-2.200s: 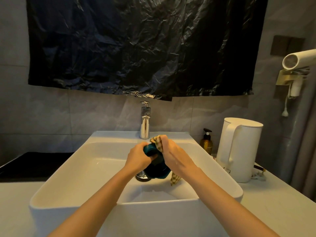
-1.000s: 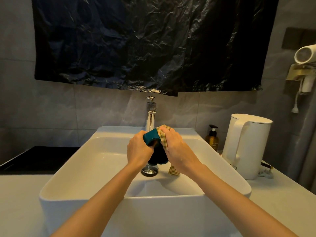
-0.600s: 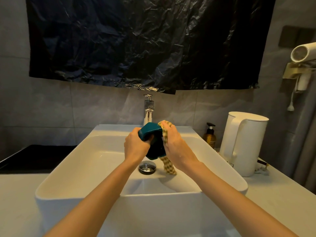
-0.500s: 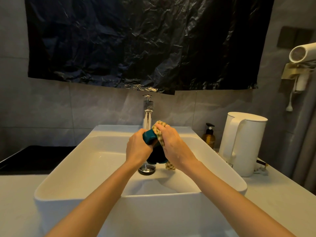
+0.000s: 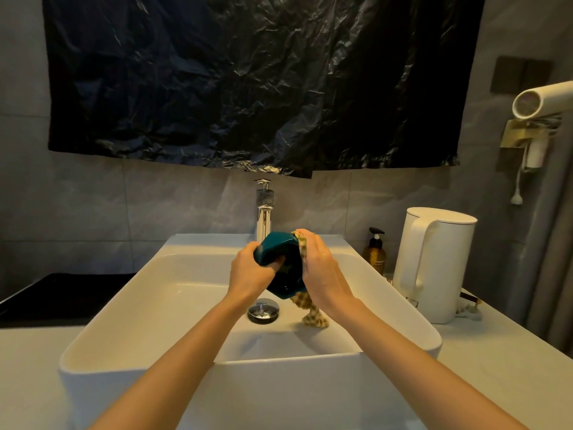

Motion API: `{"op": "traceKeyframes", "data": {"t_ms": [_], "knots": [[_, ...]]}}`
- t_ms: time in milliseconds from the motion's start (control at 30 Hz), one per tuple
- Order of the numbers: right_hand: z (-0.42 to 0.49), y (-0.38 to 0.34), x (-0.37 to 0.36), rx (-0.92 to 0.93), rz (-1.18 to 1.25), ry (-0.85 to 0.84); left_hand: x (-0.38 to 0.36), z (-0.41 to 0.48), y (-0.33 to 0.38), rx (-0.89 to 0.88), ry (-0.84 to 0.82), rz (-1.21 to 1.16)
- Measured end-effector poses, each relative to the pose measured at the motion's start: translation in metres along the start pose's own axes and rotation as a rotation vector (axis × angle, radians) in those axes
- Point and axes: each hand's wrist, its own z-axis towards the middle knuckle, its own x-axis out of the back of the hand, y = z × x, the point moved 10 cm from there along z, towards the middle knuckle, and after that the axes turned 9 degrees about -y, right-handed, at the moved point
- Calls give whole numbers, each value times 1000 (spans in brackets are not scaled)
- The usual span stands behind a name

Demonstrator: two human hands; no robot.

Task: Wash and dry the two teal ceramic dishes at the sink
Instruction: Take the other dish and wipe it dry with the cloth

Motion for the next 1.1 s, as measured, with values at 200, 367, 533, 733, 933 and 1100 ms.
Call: {"op": "traceKeyframes", "data": {"t_ms": [200, 367, 533, 733, 933, 1100], "knots": [[-1, -31, -8, 291, -415, -67, -11, -2, 10, -115, -63, 228], [1, -34, -12, 296, -321, -13, 3, -1, 6, -88, 59, 291], [0, -1, -11, -4, 77, -85, 28, 3, -12, 48, 194, -23], [1, -16, -10, 156, -38, -54, 5, -1, 6, -102, 67, 137], [4, 5, -19, 11, 203, -117, 12, 0, -1, -47, 110, 19], [1, 19, -26, -148, 394, -160, 10, 0, -7, 29, 61, -240]]}}
